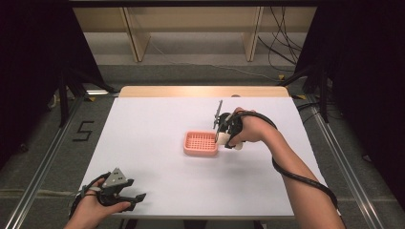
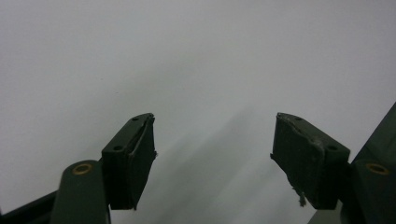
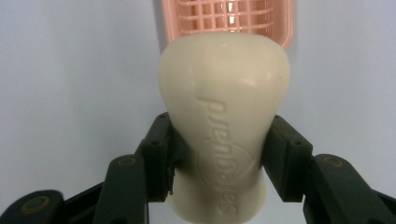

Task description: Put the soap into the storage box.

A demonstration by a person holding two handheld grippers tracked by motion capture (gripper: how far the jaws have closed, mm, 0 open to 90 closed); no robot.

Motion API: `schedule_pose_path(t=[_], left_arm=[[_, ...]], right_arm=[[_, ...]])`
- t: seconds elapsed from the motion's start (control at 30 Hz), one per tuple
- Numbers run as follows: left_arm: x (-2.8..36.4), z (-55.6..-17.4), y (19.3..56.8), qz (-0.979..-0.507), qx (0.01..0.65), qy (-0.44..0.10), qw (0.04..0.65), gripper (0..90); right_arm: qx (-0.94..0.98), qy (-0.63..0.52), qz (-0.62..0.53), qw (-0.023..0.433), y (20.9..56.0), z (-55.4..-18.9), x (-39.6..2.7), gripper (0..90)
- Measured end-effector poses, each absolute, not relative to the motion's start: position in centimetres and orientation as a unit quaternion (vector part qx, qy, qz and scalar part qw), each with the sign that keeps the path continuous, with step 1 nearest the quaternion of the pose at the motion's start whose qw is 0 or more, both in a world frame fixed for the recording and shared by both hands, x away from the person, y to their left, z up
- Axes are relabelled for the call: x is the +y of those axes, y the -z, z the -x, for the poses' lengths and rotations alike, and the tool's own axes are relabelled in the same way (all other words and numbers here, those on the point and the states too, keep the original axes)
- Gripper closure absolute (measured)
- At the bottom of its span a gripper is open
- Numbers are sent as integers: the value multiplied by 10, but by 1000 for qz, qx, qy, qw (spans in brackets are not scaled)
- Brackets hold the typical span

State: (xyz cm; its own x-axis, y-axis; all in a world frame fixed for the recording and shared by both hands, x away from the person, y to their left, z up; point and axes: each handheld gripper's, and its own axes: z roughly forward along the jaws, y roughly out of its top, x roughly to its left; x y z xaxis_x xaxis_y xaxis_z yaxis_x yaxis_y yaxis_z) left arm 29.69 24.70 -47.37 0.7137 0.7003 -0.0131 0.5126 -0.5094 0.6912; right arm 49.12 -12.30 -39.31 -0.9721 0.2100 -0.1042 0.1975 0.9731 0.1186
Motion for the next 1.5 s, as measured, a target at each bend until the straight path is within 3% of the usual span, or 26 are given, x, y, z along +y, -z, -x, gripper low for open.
schedule_pose_path(t=[1.5], left_arm=[[247, -297, 474, -856, 352, -140, 351, 295]], right_arm=[[994, -60, -72, 54, 396, -499, -87, 507]])
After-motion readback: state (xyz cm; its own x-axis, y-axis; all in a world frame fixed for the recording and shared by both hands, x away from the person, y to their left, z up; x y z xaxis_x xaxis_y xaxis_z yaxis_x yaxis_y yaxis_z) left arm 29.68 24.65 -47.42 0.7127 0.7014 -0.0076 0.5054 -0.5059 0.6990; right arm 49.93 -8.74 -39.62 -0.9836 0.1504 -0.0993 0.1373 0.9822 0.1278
